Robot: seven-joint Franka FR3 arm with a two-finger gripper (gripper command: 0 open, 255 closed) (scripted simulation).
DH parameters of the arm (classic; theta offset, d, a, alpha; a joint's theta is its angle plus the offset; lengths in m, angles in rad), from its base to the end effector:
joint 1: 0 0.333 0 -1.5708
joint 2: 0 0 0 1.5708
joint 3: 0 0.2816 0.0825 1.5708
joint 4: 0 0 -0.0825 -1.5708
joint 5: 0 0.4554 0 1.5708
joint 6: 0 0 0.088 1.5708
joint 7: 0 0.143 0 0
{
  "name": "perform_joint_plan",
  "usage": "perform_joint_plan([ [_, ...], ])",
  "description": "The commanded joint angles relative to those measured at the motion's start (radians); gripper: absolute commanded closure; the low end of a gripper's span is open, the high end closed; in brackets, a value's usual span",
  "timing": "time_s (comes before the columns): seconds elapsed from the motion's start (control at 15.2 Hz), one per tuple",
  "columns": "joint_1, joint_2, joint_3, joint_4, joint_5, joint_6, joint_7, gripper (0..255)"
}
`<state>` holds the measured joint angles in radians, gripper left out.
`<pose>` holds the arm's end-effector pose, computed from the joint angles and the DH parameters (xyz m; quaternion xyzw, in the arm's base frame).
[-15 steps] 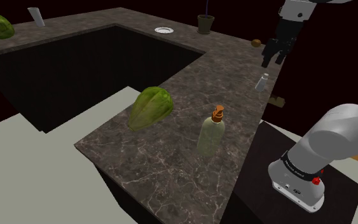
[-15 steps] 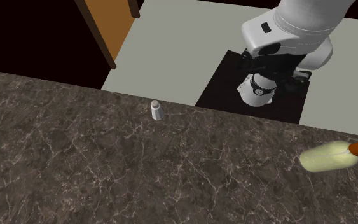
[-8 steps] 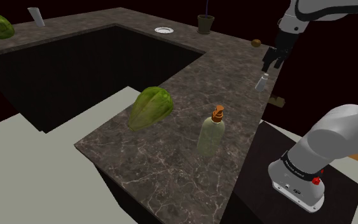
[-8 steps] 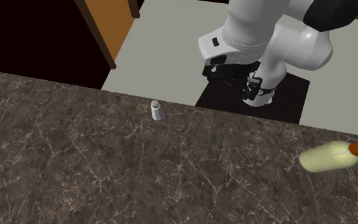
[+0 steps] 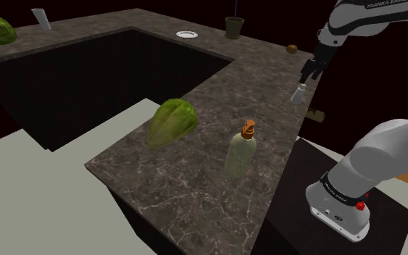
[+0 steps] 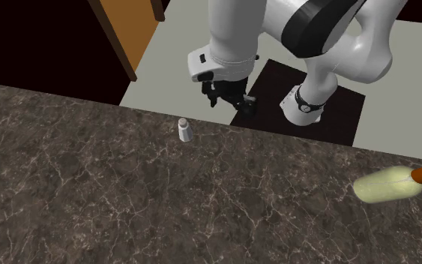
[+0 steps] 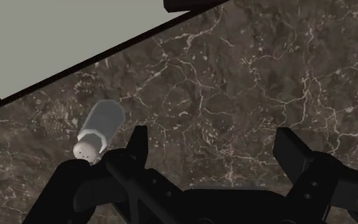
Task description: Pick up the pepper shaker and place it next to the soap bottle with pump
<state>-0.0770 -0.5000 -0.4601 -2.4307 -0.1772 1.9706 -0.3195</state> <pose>0.4201 -0.2521 0.3720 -0.9985 0.0491 -0.0113 0.0231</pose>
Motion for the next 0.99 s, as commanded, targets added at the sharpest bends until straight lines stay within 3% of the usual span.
perform_joint_plan([
  [0.0, 0.002, 0.059, -0.048, 0.007, 0.004, 0.065, -0.053, 0],
  [0.33, 0.027, 0.233, -0.167, 0.078, 0.073, 0.186, -0.205, 0],
  [0.59, 0.048, 0.401, -0.254, 0.161, 0.199, 0.261, -0.364, 0],
  [0.66, 0.049, 0.445, -0.269, 0.184, 0.240, 0.273, -0.406, 0],
  [0.92, 0.049, 0.487, -0.269, 0.163, 0.280, 0.324, -0.435, 0],
])
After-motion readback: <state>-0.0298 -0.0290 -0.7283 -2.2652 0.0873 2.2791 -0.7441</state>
